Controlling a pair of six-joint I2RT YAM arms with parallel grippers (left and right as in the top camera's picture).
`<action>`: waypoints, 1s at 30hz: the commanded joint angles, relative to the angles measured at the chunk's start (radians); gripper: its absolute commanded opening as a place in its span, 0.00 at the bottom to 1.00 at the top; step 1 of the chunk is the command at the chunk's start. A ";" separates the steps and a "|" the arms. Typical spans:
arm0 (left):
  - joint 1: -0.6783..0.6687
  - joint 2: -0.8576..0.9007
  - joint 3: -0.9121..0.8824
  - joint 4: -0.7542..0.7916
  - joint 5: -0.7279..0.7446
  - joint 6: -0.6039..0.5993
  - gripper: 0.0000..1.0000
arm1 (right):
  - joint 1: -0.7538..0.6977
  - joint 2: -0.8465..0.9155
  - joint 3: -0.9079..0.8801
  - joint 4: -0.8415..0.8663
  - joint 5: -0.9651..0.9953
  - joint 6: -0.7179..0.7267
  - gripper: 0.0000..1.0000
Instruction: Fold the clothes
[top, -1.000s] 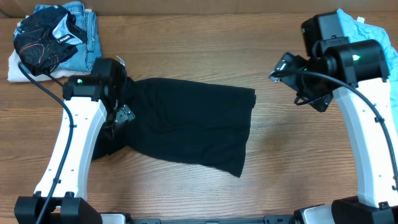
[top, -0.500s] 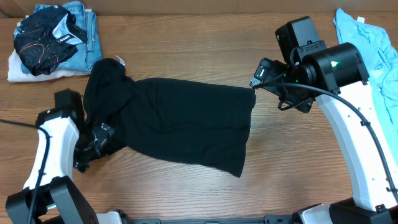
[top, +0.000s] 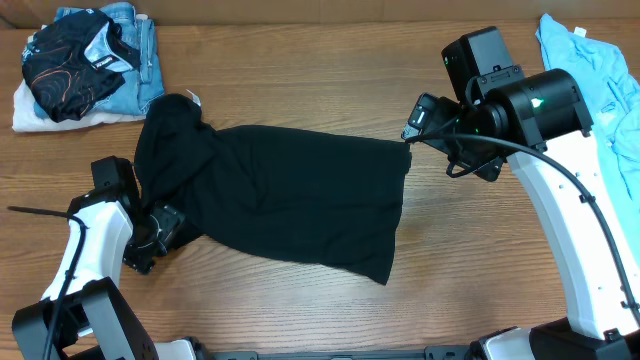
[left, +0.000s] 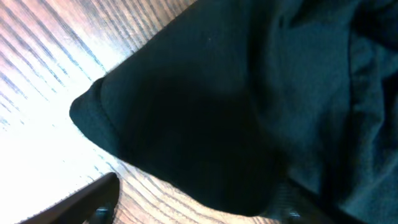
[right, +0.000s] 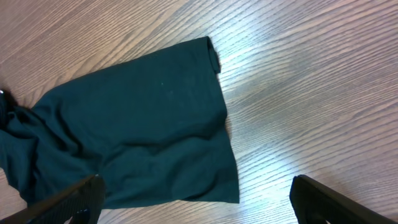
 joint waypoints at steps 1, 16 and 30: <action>0.007 0.002 -0.011 0.020 0.021 0.004 0.68 | 0.006 -0.019 0.000 0.011 0.001 -0.003 0.99; 0.004 -0.050 0.174 -0.156 0.026 0.040 0.04 | 0.006 -0.019 0.000 0.013 0.002 -0.003 0.98; 0.004 -0.371 0.499 -0.221 0.028 0.080 0.04 | 0.007 0.013 -0.002 0.019 -0.003 0.004 0.96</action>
